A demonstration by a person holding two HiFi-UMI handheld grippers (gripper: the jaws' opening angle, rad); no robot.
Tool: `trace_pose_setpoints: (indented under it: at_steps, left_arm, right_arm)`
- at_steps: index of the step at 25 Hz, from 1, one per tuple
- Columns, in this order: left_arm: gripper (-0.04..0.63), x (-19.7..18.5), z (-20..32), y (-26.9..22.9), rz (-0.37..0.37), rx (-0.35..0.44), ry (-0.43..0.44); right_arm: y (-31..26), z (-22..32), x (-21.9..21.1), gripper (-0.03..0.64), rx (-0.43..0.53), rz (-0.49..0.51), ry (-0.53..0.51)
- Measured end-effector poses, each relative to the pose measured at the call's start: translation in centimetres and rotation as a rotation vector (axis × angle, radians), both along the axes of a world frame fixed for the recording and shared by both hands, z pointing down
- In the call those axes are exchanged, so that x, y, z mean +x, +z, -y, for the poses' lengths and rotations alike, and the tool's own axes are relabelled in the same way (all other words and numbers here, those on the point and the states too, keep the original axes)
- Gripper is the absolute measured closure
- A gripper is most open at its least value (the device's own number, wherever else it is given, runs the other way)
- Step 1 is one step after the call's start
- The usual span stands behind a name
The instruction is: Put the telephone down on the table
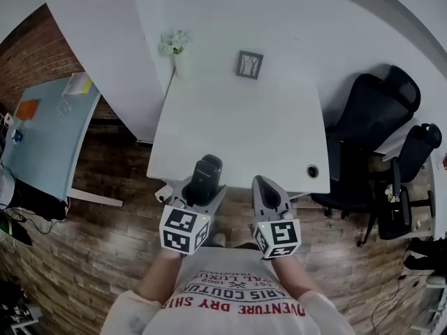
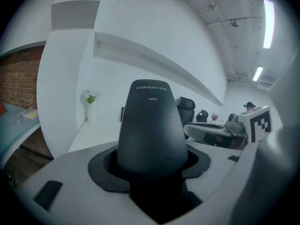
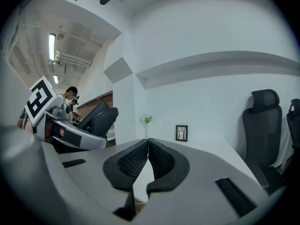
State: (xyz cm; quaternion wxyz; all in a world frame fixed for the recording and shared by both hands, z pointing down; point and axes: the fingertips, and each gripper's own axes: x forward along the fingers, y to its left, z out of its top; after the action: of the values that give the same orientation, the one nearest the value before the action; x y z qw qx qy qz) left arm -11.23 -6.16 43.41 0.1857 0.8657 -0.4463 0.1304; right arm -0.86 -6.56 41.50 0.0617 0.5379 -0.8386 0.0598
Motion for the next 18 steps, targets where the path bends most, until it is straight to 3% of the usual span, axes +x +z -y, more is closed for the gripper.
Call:
trace_pose_setpoints:
  at_steps: [9, 18]
  left_arm:
    - [0.311, 0.9, 6.7, 1.6, -0.003, -0.037, 0.011]
    - [0.311, 4.2, 15.2, 2.3, 0.020, -0.064, -0.019]
  right_arm:
    - [0.8, 6.4, 1.3, 0.592, -0.009, -0.017, 0.021]
    - [2.1, 15.5, 5.2, 0.592, -0.040, -0.014, 0.003]
